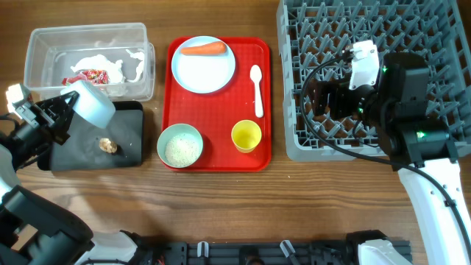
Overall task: Sort waste into correct bins and load items into the dishwasher rack
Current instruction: 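Tip the blue bowl over the black tray to dump scraps, then return the blue bowl to the red tray with the left gripper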
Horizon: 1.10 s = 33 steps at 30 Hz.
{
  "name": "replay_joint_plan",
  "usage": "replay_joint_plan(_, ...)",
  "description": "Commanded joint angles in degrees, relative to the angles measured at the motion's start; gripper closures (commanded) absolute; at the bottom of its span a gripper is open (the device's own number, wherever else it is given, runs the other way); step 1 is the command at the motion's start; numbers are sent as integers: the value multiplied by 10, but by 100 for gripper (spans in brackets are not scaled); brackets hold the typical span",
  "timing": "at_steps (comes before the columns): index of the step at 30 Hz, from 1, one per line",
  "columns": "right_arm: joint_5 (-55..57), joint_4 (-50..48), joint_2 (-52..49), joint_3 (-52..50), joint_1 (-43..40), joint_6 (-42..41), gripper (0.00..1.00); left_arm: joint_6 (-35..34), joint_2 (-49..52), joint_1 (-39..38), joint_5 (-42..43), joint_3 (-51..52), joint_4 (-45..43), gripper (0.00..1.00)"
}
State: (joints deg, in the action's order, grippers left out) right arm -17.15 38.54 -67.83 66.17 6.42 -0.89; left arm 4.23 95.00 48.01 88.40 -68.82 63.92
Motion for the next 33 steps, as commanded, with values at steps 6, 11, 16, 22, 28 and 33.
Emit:
replay_joint_plan(6, -10, -4, -3, 13, -3, -8, 0, -20, -205, -216, -257, -41, -96, 96)
replay_joint_plan(11, -10, 0, -3, 13, -3, -8, 0, -82, -229, -503, -660, -41, -194, 96)
replay_joint_plan(16, -10, 14, -3, 13, -3, -8, 0, -82, -124, -697, -885, -41, -256, 96)
replay_joint_plan(22, 1, 22, 15, 13, -3, -6, 0, -83, 29, -753, -930, -41, -303, 96)
replay_joint_plan(28, 71, 21, 98, 13, -3, -7, 0, -92, 69, -776, -913, -41, -277, 96)
replay_joint_plan(33, 83, 14, 176, 13, -3, -8, 0, -90, 100, -797, -913, -39, -277, 95)
